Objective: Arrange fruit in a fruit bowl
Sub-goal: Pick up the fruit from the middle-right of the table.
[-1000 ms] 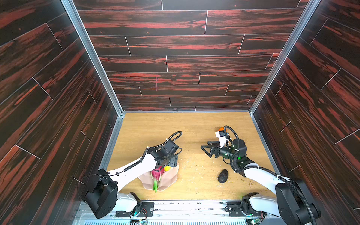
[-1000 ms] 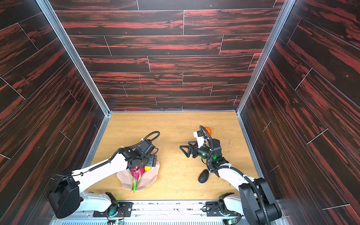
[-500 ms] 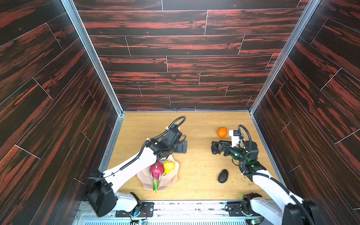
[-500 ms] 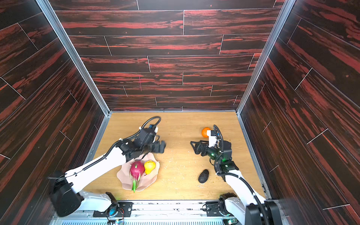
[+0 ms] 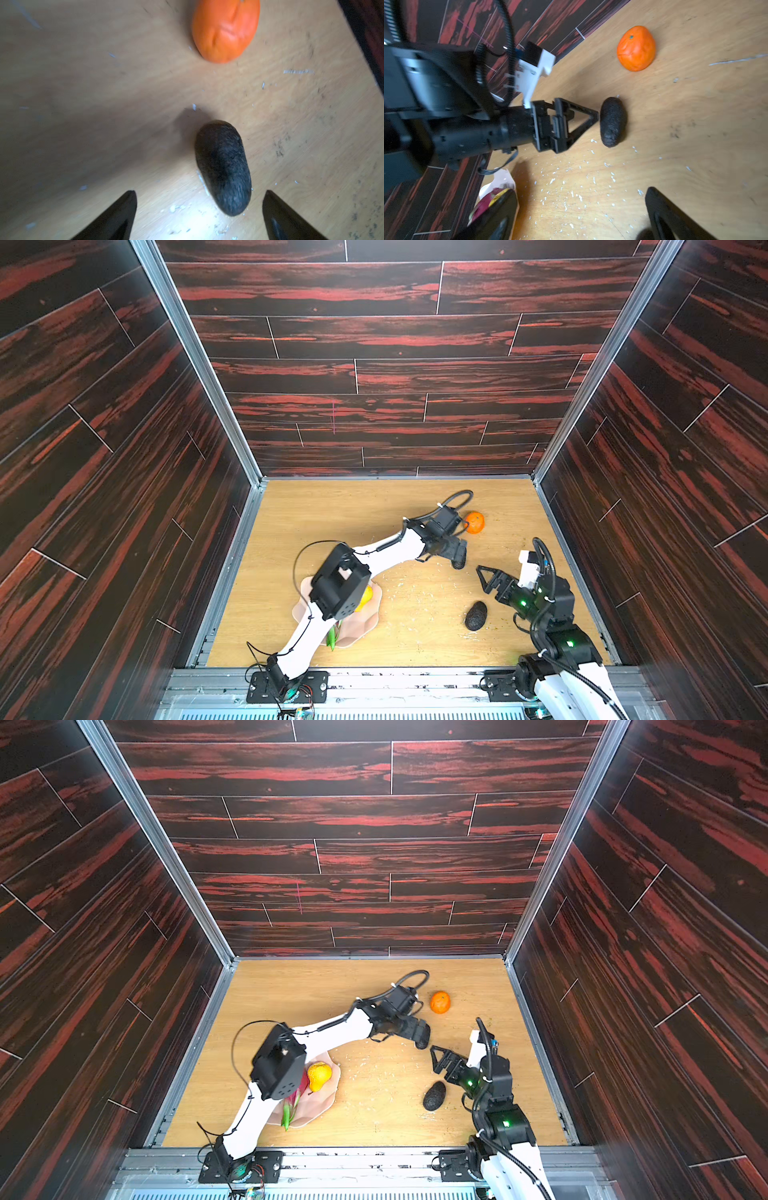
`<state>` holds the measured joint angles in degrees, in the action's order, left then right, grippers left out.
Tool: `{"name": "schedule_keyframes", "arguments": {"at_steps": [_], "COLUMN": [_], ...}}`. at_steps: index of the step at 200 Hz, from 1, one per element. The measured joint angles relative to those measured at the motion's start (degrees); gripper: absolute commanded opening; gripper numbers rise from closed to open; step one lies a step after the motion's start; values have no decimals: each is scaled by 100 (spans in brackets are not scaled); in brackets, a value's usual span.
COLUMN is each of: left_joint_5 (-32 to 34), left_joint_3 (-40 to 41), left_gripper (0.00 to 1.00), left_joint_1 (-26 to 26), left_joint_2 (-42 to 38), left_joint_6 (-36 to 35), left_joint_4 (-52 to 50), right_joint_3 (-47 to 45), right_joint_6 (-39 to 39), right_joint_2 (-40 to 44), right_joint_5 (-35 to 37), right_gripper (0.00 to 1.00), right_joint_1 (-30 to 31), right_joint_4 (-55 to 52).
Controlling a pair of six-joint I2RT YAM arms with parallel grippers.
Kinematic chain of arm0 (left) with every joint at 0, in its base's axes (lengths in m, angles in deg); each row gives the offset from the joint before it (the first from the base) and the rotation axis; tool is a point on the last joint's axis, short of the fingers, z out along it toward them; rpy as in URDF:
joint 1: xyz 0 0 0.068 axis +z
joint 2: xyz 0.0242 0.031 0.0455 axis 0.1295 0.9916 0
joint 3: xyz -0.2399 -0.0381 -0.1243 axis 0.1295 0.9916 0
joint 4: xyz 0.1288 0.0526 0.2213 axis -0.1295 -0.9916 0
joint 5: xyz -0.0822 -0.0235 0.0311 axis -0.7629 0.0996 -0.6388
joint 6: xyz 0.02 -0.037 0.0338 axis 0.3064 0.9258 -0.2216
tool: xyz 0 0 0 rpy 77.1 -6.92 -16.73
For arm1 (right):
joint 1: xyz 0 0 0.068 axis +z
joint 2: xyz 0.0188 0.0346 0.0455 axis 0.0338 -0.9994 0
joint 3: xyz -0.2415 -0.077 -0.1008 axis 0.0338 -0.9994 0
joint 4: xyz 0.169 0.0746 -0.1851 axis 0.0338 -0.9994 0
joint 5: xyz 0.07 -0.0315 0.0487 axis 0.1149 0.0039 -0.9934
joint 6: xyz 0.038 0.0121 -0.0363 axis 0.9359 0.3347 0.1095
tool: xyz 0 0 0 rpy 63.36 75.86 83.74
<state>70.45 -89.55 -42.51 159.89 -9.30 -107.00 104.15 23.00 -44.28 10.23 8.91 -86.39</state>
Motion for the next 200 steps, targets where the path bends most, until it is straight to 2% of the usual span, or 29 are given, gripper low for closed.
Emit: {"name": "schedule_keyframes", "arguments": {"at_steps": [60, 113, 132, 143, 172, 200], "left_joint_5": [-129, 221, 382, 468, 717, 1038], "left_joint_3": [-678, -881, -883, -820, 170, 1794], "left_gripper": [88, 68, 56, 54, 53, 53], "left_joint_1": [-118, -162, -170, -170, -155, -4], "left_joint_2": [555, 811, 811, 789, 190, -1215], "left_joint_6": [35, -20, -74, -87, -144, -116], "left_joint_4": [-42, -264, -286, -256, 66, 275], "right_joint_3": [-61, -61, -61, -61, -61, -61], "right_joint_6": [24, 20, 20, 17, -31, -173], "right_joint_2": [337, 380, 378, 372, 96, -525], "right_joint_5": [9, 13, 13, 13, -15, -306], "right_gripper": [99, 99, 99, 99, 99, 99], "right_joint_1": [0, 0, 0, 0, 0, 0], "right_joint_4": [-540, -643, -651, -647, -533, -129]}}
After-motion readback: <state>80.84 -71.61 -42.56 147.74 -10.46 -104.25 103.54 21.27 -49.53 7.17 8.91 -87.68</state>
